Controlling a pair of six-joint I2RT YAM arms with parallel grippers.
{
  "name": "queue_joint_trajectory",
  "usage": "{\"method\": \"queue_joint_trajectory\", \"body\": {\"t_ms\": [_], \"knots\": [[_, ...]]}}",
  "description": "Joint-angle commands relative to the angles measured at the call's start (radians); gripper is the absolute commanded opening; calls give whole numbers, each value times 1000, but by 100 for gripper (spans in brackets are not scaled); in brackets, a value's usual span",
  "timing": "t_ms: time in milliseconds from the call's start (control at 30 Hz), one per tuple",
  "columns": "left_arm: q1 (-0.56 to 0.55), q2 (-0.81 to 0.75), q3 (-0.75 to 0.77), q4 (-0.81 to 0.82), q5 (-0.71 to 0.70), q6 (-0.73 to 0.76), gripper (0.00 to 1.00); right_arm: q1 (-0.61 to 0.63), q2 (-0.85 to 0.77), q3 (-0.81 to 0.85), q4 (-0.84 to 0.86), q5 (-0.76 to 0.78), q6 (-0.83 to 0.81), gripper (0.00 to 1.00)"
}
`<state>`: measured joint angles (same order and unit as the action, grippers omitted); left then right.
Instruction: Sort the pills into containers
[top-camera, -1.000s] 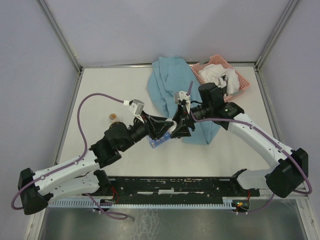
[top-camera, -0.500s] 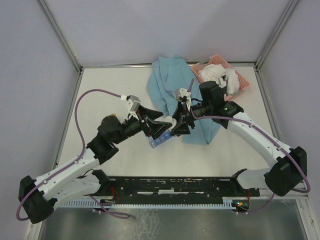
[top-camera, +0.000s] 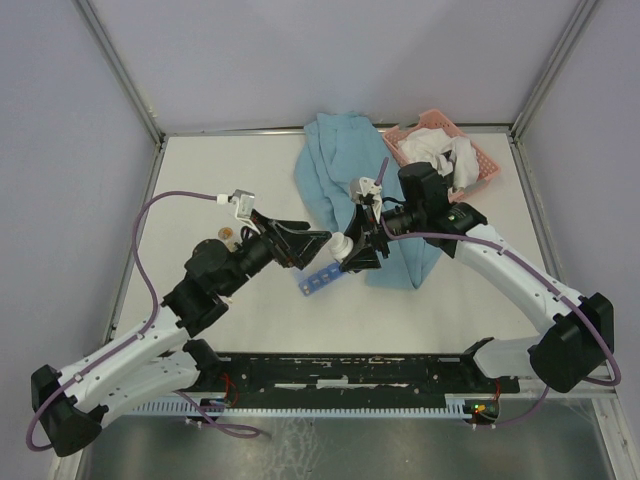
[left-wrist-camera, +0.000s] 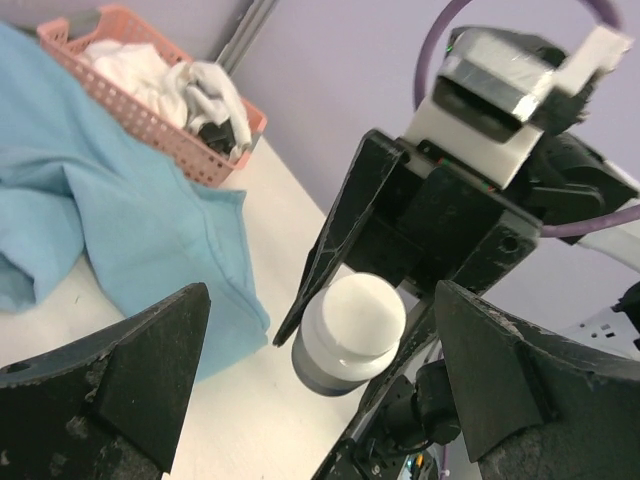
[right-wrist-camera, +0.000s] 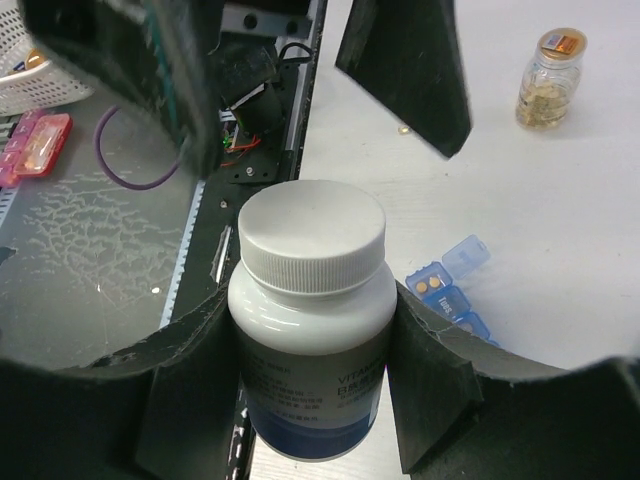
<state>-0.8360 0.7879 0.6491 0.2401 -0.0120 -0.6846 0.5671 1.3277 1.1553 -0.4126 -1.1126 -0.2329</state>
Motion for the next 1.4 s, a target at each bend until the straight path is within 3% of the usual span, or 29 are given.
{"method": "queue_joint_trajectory", "body": {"t_ms": [0,267,533,733,833,1033,1133,1367], "knots": [[-98,16,62,-16,-143,-9,99,-3,-4,35,13,1,-18,8],[-163,92,108,-29,-188,33,97,-3,0,39,5,6,-23,8],[-164,143,144,-62,-205,39,72,-3,-6,39,0,6,-30,8],[-165,158,152,-79,-198,39,71,-4,-9,41,-3,7,-32,8],[-165,157,150,-82,-193,48,58,-3,-8,41,-3,8,-31,8],[-164,141,130,-51,-129,119,49,-4,-2,45,0,-10,-17,8],[-163,124,112,-28,-71,176,33,-5,8,47,9,-33,7,8],[-163,92,67,39,25,241,30,-5,20,40,49,-75,57,8]]}}
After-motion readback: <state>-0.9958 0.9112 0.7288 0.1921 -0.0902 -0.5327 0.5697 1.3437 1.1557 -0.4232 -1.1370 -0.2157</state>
